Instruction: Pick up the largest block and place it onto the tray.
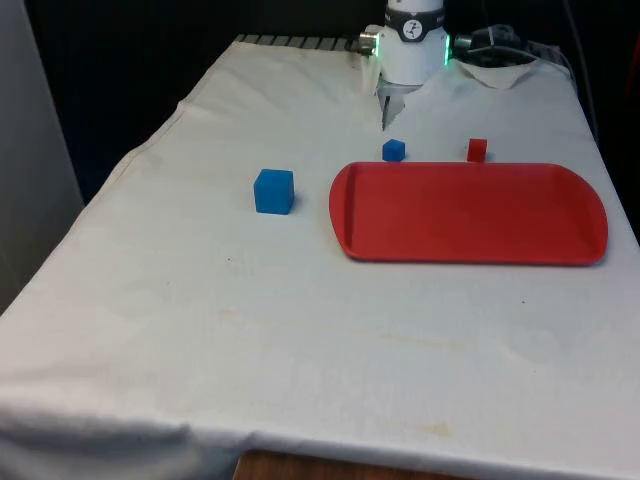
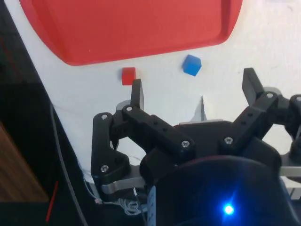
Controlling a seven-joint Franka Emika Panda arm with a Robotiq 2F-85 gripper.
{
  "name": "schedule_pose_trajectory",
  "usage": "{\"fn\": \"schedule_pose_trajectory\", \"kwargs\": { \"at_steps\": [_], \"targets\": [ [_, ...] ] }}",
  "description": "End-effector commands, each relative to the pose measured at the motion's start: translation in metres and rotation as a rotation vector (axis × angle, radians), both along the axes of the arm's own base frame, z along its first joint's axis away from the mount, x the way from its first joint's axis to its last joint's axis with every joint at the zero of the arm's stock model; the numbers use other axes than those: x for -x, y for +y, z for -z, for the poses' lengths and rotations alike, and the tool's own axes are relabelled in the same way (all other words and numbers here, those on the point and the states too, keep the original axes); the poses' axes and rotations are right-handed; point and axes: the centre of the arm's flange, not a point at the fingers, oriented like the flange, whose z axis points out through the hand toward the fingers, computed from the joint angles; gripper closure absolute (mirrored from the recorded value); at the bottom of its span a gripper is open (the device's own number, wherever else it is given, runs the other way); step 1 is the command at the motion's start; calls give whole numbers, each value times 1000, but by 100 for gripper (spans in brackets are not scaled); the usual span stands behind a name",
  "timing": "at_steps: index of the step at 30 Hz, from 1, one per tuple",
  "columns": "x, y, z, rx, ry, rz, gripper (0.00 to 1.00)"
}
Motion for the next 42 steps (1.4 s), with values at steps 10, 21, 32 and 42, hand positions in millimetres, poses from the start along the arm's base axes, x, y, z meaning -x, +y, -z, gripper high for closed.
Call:
{"fn": "schedule_pose_trajectory", "kwargs": {
  "at_steps": [10, 21, 32, 42],
  "targets": [
    [-1, -8, 14, 29, -55, -10, 0],
    [10, -31, 29, 43, -69, -29, 0],
    [16, -60, 48, 41, -58, -52, 0],
    [21, -92, 71, 44, -57, -68, 0]
  ]
}}
